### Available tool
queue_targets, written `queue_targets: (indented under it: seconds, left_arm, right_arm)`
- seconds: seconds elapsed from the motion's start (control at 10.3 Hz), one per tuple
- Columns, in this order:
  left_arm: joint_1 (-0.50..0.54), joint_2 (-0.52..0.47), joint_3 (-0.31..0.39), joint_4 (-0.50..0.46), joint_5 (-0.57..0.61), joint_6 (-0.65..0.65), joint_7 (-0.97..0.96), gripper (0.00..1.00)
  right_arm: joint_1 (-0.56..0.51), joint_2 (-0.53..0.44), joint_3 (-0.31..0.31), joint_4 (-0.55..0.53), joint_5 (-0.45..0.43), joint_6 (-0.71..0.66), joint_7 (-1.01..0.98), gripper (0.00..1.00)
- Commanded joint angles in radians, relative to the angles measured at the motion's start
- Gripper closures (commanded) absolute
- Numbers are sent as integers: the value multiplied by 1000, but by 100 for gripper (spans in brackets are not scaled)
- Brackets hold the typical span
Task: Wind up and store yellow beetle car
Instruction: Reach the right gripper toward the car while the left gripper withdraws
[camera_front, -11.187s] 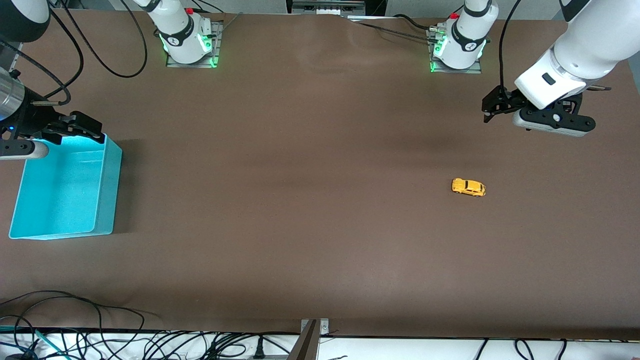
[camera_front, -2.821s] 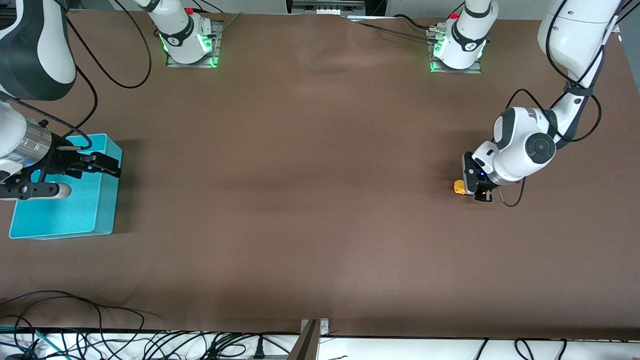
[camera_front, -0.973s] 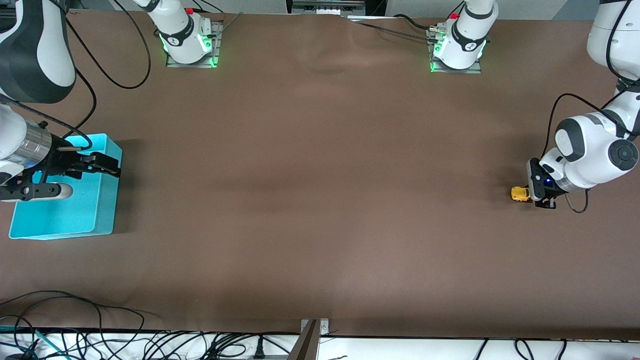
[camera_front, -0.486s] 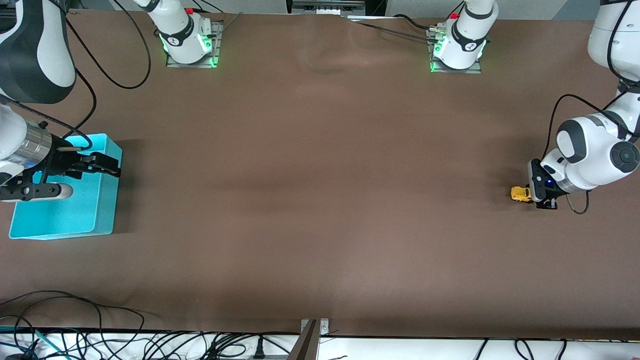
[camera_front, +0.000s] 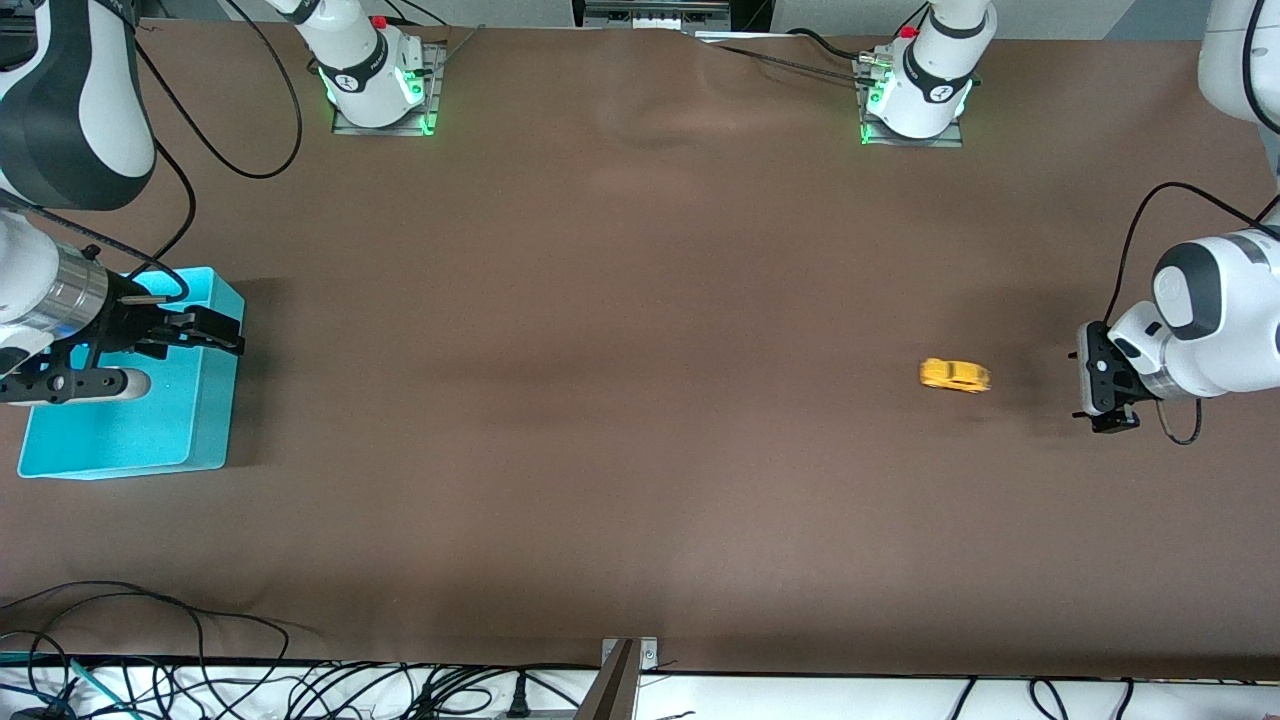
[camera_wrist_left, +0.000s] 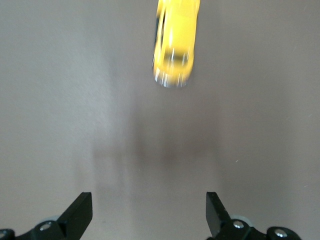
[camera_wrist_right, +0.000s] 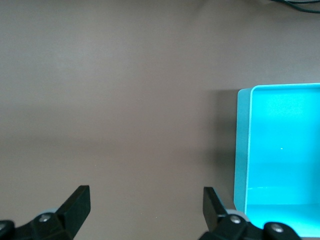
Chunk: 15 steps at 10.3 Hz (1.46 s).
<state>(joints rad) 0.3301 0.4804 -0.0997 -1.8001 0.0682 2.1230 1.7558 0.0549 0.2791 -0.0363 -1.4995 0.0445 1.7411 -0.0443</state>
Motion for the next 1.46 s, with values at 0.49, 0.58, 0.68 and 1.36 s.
queue_targets:
  seconds: [0.49,0.58,0.68,1.36]
  left_arm:
    - [-103,-94,-9,185,13,-427,-367,0]
    - [-121,-107,-9,189,13,-466,-415,0]
    - [-129,-123,-11,189,13,-481,-452,0]
    - [-143,-143,-21,191,9,-518,-513,0]
  right_arm:
    - [2,-3,0,7,17,-14,-31,0]
    - [2,-2,0,7,14,-15,-66,0]
    - [-3,-1,-4,5,15,-15,-124,0]
    - [-3,11,-4,-70,6,-74,-664,0]
